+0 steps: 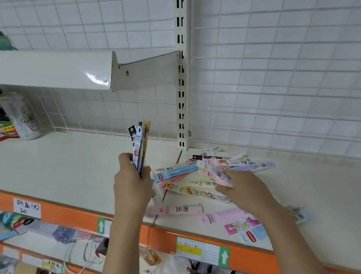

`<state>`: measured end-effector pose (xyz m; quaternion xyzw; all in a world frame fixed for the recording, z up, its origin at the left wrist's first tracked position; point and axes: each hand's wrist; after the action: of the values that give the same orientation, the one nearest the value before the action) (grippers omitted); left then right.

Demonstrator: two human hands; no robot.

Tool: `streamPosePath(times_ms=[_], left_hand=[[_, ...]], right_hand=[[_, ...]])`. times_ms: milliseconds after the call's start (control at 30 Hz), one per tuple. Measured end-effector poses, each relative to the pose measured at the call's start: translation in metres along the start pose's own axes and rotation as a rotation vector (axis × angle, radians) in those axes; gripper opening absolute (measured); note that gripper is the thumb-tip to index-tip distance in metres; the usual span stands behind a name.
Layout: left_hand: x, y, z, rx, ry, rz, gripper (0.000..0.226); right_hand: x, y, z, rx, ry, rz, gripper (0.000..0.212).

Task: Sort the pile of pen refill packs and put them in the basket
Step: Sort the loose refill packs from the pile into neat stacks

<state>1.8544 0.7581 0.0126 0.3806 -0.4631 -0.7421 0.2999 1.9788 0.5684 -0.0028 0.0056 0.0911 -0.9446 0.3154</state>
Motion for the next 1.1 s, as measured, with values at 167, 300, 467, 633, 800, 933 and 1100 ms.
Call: streamPosePath(times_ms=[167,300,467,633,800,933,1100], left_hand=[[0.0,-0.011,0.009,0.055,-0.037,0.085,0.025],[0.0,-0.011,0.018,0.066,-0.013,0.098,0.006],[0.0,-0.01,0.025,0.068,0.012,0.123,0.014],[-0.001,-0.007,0.036,-0.045,0.103,0.061,0.017],[-0.003,-0.011,0.051,-0.081,0.163,0.066,0.019],[-0.001,-0.018,0.058,-0.098,0.168,0.088,0.02],[0.0,-0.02,0.059,-0.119,0.161,0.092,0.021]], right_hand=[[-0.017,-0.027,-0.017,0.124,-0.112,0.077,0.052],[-0.02,-0.031,-0.019,0.196,-0.159,0.102,0.045],[-0.024,-0.029,-0.005,0.233,-0.043,0.131,0.023],[-0.02,-0.049,0.006,0.22,0.053,0.239,0.04],[-0.015,-0.079,-0.009,0.234,-0.019,0.355,0.061],[-0.012,-0.091,-0.028,0.203,-0.152,0.393,0.055],[-0.015,-0.079,-0.024,0.235,-0.084,0.362,0.033]])
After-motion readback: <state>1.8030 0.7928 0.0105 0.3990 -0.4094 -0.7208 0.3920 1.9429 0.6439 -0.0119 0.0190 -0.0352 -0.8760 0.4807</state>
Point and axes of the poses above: each hand's wrist, its own x-axis away from the middle knuckle, its own z-axis out of the back of the hand, y = z × x, and after that the axes turned 12 degrees about x, right-handed
